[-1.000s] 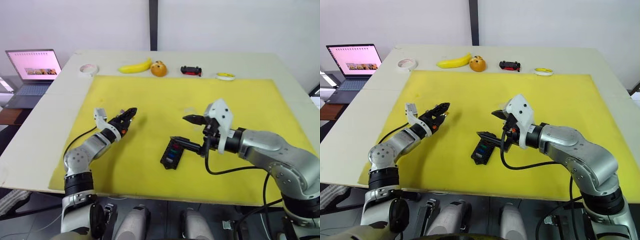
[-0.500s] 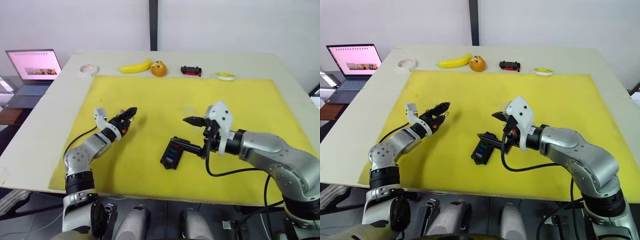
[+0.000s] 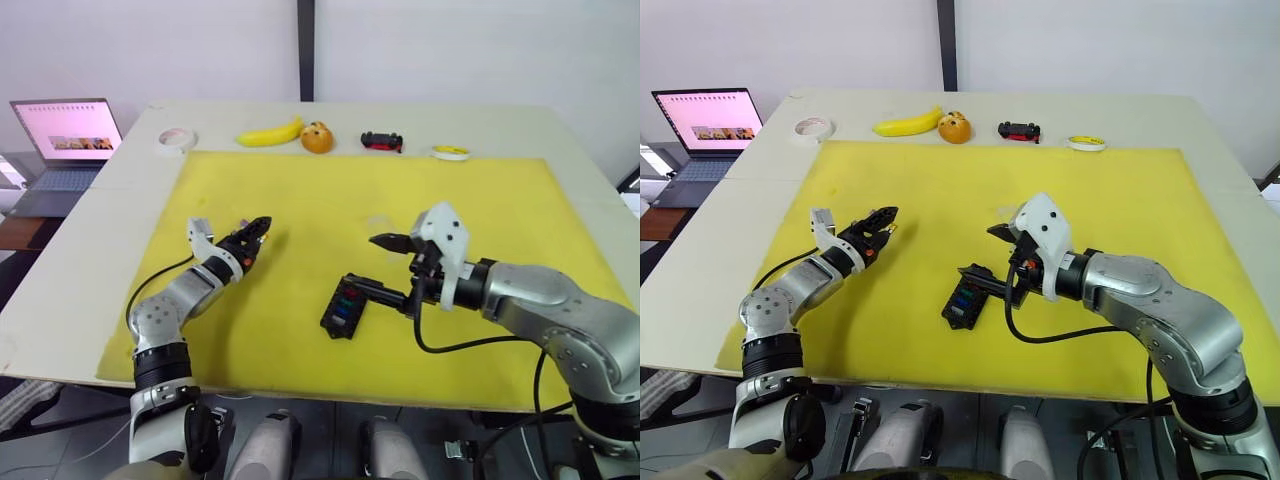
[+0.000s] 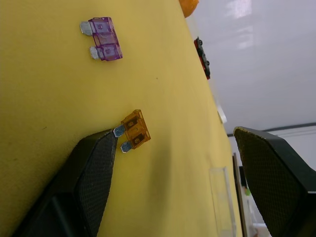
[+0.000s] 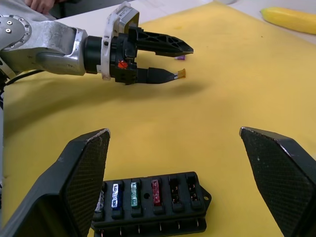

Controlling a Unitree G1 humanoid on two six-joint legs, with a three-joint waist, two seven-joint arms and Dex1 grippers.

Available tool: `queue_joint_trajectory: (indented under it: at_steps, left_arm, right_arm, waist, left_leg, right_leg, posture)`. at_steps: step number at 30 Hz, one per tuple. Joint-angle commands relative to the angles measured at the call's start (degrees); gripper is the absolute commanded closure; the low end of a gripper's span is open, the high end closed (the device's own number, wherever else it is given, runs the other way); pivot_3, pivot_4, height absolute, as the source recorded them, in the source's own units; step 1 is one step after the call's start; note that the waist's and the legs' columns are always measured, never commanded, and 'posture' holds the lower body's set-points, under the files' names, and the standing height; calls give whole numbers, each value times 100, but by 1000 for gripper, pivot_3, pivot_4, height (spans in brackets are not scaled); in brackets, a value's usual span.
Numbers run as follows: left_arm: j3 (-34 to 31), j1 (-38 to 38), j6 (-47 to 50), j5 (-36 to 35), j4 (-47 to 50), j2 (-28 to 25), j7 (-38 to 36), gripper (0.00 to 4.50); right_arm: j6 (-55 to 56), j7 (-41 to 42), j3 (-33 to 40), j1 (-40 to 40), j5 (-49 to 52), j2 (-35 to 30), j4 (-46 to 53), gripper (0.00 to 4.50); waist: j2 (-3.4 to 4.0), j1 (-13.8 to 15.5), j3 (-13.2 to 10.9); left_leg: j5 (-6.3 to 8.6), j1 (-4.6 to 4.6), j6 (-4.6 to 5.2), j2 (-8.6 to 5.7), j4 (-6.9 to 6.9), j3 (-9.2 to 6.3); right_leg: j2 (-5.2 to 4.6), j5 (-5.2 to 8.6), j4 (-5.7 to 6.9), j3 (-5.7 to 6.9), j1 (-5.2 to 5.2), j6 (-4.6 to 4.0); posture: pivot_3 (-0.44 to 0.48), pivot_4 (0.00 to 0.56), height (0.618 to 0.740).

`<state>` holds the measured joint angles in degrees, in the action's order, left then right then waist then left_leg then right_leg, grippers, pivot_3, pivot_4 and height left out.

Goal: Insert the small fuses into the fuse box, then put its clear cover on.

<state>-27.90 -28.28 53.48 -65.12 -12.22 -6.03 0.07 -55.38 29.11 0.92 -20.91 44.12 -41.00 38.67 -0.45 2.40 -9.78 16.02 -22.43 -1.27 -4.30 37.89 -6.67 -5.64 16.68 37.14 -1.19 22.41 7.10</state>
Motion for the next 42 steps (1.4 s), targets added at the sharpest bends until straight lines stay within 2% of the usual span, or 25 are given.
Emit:
queue_joint_trajectory:
  at_steps: [1, 2, 16, 18, 20, 42]
  left_arm:
    - [31, 137, 73, 86, -228, 125, 202, 1456]
    - [34, 141, 84, 78, -216, 131, 212, 1905]
    - [18, 140, 73, 146, -341, 89, 211, 1905]
    - [21, 131, 60, 161, -372, 82, 186, 2496]
    - [25, 121, 61, 183, -413, 67, 155, 3294]
    - [2, 65, 71, 281, -544, 95, 121, 3294]
  right_arm:
    - [47, 26, 154, -70, 92, -19, 211, 0]
    - [46, 26, 155, -70, 94, -20, 208, 0]
    - [23, 0, 170, -83, 103, -23, 180, 0]
    - [27, 0, 165, -85, 95, -22, 175, 0]
    - [26, -5, 165, -87, 94, -19, 172, 0]
    - [20, -41, 236, -87, 172, -95, 171, 0]
  waist:
    - [-1, -2, 0]
    - [-1, -4, -1]
    - [-2, -3, -1]
    - [-2, -5, -1]
    - [-2, -10, -1]
    - [-2, -3, -1]
  left_leg:
    - [0, 0, 0, 0, 0, 0]
    - [0, 0, 0, 0, -1, 0]
    - [1, -2, 0, 0, -13, 1]
    - [1, -2, 0, 0, -13, 1]
    - [1, -2, 0, 0, -14, 1]
    - [-13, 1, -20, 0, -59, 0]
  right_leg:
    - [0, 0, -1, 0, 1, 0]
    - [0, 0, -1, 0, 1, 0]
    - [-1, 0, -10, 0, 5, 1]
    - [-1, 0, -11, 0, 5, 1]
    - [-1, 0, -10, 0, 6, 1]
    - [-2, 0, -10, -1, 24, 1]
  posture:
    - [0, 150, 740]
    - [0, 150, 740]
    - [0, 150, 740]
    - [0, 150, 740]
    - [0, 150, 740]
    - [0, 150, 740]
